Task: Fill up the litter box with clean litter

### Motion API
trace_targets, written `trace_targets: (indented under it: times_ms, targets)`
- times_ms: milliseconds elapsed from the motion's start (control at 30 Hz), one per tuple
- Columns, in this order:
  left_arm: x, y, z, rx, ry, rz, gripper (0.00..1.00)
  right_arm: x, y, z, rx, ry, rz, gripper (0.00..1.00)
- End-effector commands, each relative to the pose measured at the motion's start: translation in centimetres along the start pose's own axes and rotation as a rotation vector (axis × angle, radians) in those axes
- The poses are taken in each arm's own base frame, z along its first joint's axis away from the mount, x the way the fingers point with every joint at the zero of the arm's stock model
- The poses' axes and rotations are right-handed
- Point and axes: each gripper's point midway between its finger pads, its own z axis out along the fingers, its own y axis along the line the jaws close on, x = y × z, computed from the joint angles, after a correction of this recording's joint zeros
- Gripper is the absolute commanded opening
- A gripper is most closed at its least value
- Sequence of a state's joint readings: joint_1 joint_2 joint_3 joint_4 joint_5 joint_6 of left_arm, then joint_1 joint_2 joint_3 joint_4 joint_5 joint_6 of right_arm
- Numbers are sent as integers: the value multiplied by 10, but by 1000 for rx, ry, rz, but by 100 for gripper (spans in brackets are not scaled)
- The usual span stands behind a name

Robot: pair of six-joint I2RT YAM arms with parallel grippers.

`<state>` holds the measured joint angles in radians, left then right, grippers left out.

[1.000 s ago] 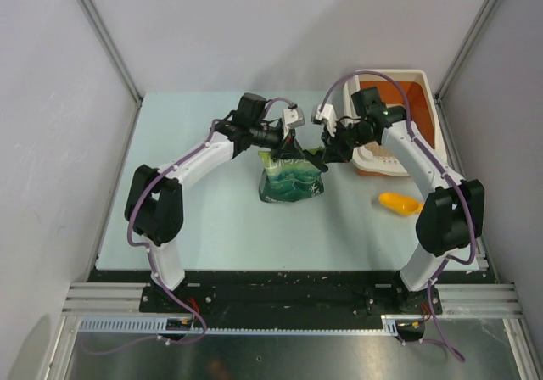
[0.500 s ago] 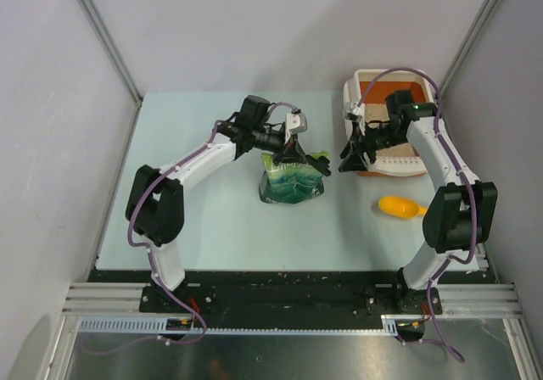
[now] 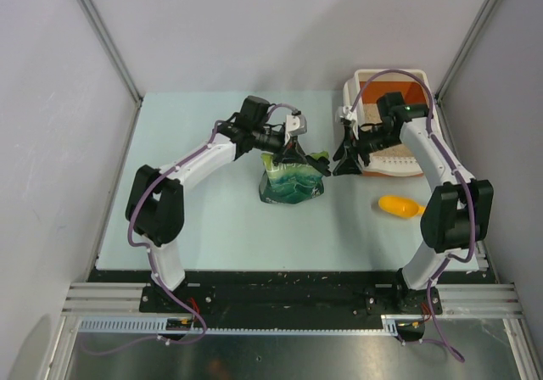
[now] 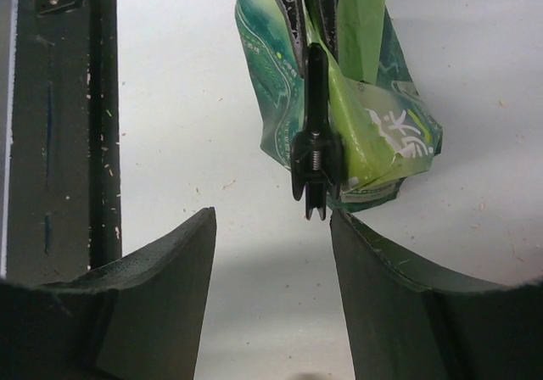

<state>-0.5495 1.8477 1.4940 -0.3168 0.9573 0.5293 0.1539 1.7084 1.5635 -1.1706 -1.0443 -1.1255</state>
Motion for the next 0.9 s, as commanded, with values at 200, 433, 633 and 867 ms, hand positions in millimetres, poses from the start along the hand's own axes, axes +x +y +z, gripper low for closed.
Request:
trace_targets:
  times_ms: [200, 433, 633, 867]
  targets:
    - [-21, -16, 2, 55, -44, 55, 0, 3, -15, 20, -2, 6, -2, 62]
    - [-22, -14, 3, 55, -46, 57, 0, 2, -15, 27, -16, 6, 6, 61]
    - [-21, -11, 6, 51, -42, 47, 0, -6, -16, 30, -36, -27, 12, 56]
    - [-20, -8, 8, 45, -37, 42, 0, -7, -5, 37, -113, -21, 35, 54]
